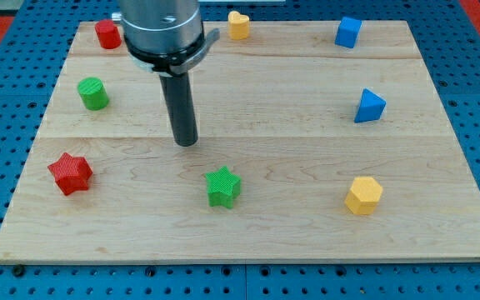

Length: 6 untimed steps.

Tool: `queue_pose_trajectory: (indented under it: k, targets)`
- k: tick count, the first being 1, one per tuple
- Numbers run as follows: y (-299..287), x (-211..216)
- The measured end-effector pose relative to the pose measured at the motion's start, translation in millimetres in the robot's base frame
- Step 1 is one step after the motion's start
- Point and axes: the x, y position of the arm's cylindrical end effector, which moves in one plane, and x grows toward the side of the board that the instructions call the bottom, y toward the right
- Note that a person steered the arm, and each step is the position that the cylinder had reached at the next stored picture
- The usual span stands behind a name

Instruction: Move your arm towards the green star

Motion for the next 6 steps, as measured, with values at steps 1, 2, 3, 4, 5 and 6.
queue_pose_trajectory:
  k: [1,2,3,4,5,6]
  targets:
    - [1,0]
    - [18,-8]
    - [53,-13]
    - [87,-13]
    - [89,4]
    - [94,35]
